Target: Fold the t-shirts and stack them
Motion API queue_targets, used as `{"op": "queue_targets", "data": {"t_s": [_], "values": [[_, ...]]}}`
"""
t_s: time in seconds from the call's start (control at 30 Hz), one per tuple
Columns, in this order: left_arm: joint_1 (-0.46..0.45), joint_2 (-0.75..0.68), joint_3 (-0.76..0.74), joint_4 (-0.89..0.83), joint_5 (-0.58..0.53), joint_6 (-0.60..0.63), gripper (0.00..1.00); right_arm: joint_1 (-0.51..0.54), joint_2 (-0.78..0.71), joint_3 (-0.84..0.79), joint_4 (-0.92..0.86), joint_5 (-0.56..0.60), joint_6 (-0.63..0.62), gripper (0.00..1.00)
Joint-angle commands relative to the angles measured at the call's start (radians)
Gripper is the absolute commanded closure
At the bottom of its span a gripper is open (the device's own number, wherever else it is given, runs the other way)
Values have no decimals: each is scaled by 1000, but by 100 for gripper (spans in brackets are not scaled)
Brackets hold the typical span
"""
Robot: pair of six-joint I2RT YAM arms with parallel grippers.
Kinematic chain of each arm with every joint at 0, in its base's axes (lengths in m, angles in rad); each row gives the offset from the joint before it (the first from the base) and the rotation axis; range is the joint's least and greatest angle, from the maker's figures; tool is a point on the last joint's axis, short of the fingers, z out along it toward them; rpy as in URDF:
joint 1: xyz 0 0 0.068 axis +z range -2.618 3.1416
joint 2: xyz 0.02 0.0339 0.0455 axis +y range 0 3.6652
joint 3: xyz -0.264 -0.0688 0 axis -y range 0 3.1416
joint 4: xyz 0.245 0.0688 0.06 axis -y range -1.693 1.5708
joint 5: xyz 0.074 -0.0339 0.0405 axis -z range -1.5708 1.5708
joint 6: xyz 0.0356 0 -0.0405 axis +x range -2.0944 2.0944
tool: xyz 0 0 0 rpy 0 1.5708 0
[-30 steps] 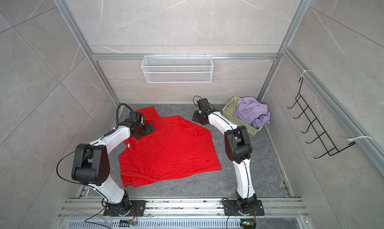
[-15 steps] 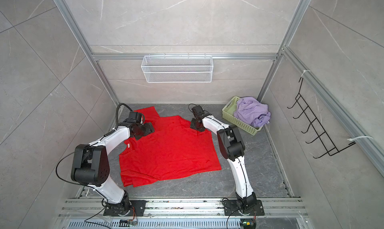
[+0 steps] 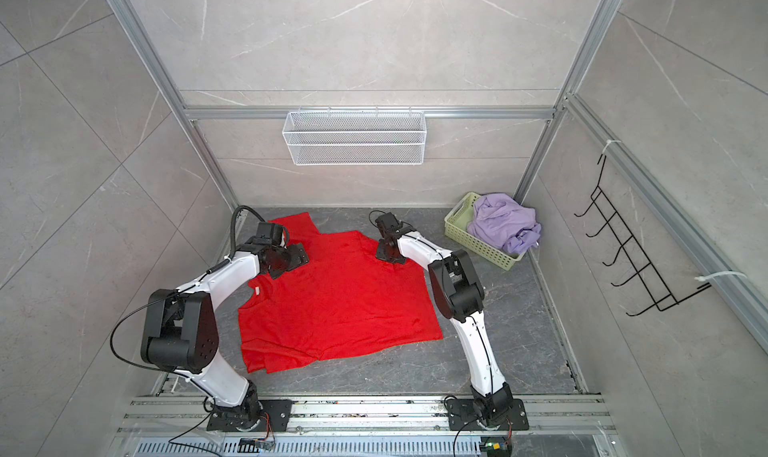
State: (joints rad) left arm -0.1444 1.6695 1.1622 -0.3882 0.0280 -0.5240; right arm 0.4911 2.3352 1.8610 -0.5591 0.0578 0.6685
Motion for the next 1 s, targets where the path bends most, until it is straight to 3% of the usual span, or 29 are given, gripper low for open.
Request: {"op": "queue_targets", "data": {"t_s": [0.0, 0.23, 0.37, 0.6, 0.63, 0.7, 0.73, 0.83, 0.97], "values": [[-4, -18, 28, 14, 2, -16, 15, 4, -28, 21, -59, 70, 3, 96], [-4, -8, 30, 14, 2, -18, 15, 1, -94, 52, -30, 178, -84, 97], [-4, -15, 28, 9, 0, -18, 15, -31, 0, 220, -58, 245, -156, 98], [-3, -65, 7, -6, -30, -13, 15, -106, 248, 608, -139, 327, -156, 100], [-4, -77, -2, -6, -35, -13, 15, -113, 289, 672, -151, 327, -166, 95], [-4, -97, -17, -10, -47, -14, 15, -119, 354, 797, -198, 357, -174, 75], [-4, -110, -25, -14, -53, -16, 15, -125, 397, 886, -253, 396, -170, 72], [-4, -147, -56, -17, -76, -22, 15, -139, 457, 1047, -373, 430, -147, 46], [-2, -180, -80, -29, -103, -16, 14, -137, 400, 1012, -370, 353, -183, 44]]}}
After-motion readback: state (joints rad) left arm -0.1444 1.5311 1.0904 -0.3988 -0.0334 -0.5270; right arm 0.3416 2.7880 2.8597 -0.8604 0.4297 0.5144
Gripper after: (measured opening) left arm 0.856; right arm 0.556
